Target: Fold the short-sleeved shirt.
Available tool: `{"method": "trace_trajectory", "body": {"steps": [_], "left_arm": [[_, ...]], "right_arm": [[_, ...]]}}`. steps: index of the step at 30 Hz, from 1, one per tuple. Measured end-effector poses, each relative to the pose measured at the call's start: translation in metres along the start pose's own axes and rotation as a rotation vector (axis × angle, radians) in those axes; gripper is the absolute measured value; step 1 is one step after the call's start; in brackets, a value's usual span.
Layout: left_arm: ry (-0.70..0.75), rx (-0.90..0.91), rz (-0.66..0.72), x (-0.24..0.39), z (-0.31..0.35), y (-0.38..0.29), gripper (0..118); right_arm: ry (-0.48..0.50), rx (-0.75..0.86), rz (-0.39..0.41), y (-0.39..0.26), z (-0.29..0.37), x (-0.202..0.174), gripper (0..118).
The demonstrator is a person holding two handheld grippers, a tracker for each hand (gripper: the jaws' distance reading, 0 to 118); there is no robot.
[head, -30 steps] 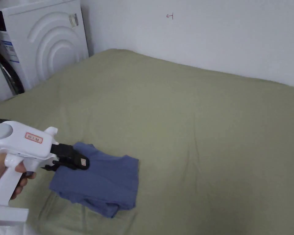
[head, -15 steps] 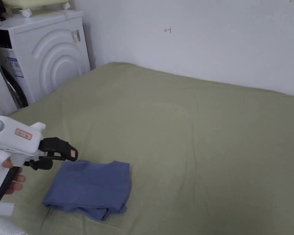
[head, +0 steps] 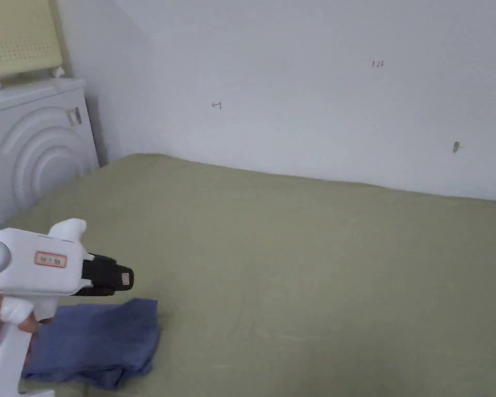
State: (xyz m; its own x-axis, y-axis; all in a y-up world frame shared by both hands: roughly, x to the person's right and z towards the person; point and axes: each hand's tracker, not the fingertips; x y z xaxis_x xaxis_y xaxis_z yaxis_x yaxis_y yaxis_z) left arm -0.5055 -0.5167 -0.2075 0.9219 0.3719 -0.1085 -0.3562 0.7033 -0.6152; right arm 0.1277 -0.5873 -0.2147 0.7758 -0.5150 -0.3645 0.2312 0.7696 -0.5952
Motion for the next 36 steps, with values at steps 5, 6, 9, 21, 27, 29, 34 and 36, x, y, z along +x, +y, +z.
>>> {"method": "trace_trajectory", "body": {"steps": [5,6,9,21,27,29,34,36], "left_arm": [[-0.007,0.104,-0.167,0.127,-0.018,-0.049,0],[0.027,0.179,-0.228,0.156,-0.017,-0.061,0],[0.072,0.368,-0.282,0.213,-0.020,-0.088,0],[0.133,0.539,-0.395,0.290,0.000,-0.119,0],[0.121,0.537,-0.380,0.284,0.007,-0.117,0],[0.119,0.538,-0.381,0.283,0.006,-0.116,1],[0.124,0.535,-0.388,0.285,0.002,-0.118,26],[0.141,0.541,-0.391,0.285,0.001,-0.117,101]], "right_arm": [[-0.253,0.176,0.175,0.017,0.013,-0.039,0],[-0.346,0.217,0.245,0.019,0.012,-0.049,0],[-0.532,0.333,0.417,0.019,0.005,-0.073,0],[-0.506,0.433,0.520,0.017,0.021,-0.119,0],[-0.500,0.435,0.518,0.020,0.024,-0.118,0],[-0.493,0.437,0.510,0.021,0.025,-0.118,0],[-0.493,0.441,0.501,0.024,0.025,-0.119,19],[-0.508,0.449,0.497,0.026,0.025,-0.119,101]]}}
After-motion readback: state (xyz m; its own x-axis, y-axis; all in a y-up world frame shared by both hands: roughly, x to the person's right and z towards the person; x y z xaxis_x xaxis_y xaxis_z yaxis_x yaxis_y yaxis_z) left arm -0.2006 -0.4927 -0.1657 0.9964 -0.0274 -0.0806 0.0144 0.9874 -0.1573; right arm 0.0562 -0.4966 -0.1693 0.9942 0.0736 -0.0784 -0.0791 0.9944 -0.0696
